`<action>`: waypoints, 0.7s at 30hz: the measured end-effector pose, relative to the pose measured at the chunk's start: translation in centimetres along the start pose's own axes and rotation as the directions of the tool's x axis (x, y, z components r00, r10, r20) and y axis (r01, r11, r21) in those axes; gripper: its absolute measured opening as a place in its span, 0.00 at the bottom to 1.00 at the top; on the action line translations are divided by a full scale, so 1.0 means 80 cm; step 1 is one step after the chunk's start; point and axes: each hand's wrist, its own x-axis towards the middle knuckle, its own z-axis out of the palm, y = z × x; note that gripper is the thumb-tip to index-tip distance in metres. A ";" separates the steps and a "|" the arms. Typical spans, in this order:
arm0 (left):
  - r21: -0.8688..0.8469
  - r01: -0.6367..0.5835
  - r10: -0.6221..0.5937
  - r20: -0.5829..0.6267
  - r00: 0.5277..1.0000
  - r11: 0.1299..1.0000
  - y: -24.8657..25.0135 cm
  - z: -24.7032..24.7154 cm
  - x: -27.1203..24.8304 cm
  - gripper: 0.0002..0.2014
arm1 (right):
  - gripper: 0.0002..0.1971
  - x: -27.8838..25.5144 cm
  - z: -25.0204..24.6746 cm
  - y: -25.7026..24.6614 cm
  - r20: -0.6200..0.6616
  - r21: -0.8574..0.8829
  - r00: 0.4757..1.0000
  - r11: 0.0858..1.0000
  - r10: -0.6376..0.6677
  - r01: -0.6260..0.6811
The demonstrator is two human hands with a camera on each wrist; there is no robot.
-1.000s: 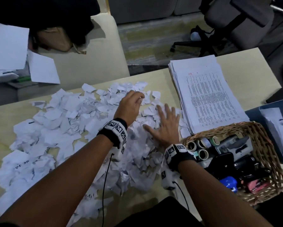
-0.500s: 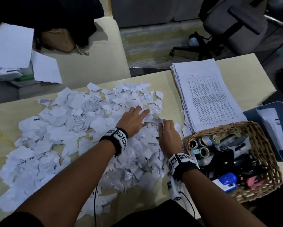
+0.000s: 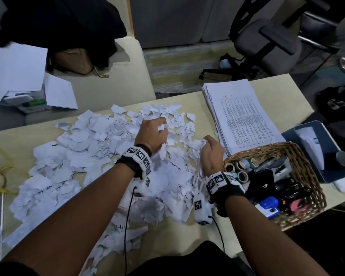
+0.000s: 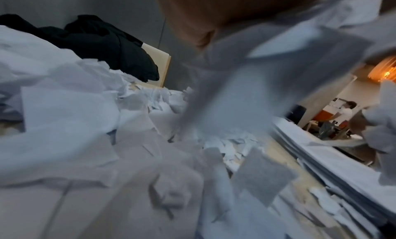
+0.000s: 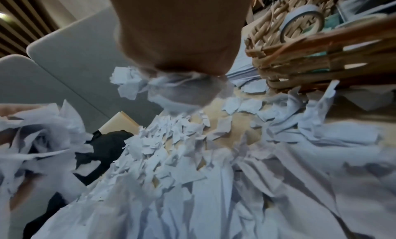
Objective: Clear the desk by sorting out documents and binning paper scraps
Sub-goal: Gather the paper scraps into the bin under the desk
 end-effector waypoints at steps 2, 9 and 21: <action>-0.024 0.018 -0.019 -0.014 1.000 1.000 0.003 -0.007 -0.008 0.16 | 0.15 -0.011 -0.001 -0.007 -0.057 0.048 0.998 0.998 -0.027 0.029; -0.029 0.168 -0.170 -0.082 0.982 0.985 0.016 -0.023 -0.044 0.15 | 0.21 -0.049 -0.003 -0.018 -0.047 0.180 0.995 0.981 0.083 -0.073; -0.309 0.131 -0.137 0.003 0.991 0.942 0.111 0.081 -0.113 0.12 | 0.20 -0.120 -0.096 0.035 -0.189 0.686 0.935 0.721 0.301 -0.093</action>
